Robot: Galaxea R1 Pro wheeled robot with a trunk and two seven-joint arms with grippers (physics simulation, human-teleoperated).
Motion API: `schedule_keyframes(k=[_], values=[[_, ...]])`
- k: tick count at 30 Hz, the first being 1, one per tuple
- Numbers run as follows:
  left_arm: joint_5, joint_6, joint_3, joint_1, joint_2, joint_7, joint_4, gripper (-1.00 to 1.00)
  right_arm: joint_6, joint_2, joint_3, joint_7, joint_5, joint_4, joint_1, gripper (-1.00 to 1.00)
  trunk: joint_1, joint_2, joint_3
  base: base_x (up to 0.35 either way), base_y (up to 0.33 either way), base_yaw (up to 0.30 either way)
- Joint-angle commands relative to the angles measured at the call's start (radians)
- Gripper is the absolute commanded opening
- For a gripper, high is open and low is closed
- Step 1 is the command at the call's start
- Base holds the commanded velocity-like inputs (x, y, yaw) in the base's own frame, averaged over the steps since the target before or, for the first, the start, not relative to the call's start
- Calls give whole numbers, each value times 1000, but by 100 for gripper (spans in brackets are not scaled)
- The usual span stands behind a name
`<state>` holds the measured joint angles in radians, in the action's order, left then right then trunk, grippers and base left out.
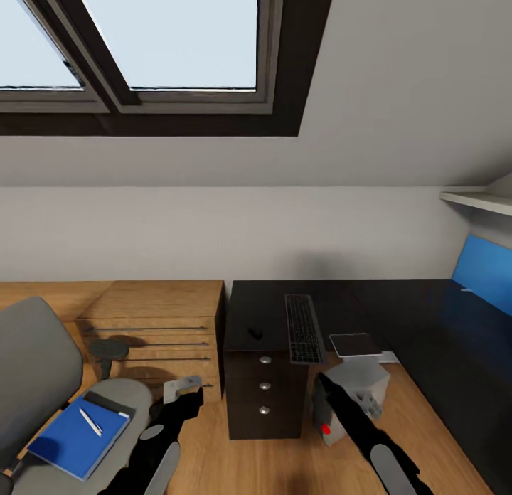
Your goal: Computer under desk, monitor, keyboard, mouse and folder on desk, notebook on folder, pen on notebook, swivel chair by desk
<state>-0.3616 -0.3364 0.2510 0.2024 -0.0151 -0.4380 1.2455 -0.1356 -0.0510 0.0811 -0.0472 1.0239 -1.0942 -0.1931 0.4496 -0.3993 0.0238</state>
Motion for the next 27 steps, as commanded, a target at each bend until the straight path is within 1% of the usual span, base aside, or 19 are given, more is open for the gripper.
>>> schedule_keyframes(k=[1, 3, 6, 16, 21, 25, 26, 27], values=[[-9, -52, 2, -26, 0, -8, 55, 100, -22, -24, 1, -37, 67, 2, 1, 100, 4, -8, -4, 4, 3, 0], [-9, -101, 2, -47, 0, -8, 92, 100, -34, -33, 2, -52, 94, 4, 1, 100, 12, -22, -10, 2, 2, 0], [-9, -124, 2, -55, 0, -8, 107, 100, -39, -36, 4, -58, 104, 10, 1, 100, 23, -43, -19, 0, 0, 0], [-9, -141, 2, -61, -1, -10, 116, 100, -40, -41, 2, -61, 110, 36, 1, 100, 62, -113, -51, 0, 0, 0], [-10, -143, 2, -61, -2, -11, 117, 100, -37, -44, -3, -62, 108, 105, 1, 100, 81, -148, -66, 0, 0, 0], [-10, -144, 2, -62, -2, -11, 117, 100, -35, -44, -4, -93, 108, 125, 2, 100, 96, -176, -79, 0, 0, 0], [-9, -144, 2, -62, -2, -11, 117, 100, -35, -43, -5, -161, 109, 166, 1, 100, 100, -183, -82, 0, 0, 0], [-9, -144, 2, -62, -2, -11, 117, 100, -35, -43, -5, -179, 109, 178, 2, 100, 104, -190, -85, 0, 0, 0]])
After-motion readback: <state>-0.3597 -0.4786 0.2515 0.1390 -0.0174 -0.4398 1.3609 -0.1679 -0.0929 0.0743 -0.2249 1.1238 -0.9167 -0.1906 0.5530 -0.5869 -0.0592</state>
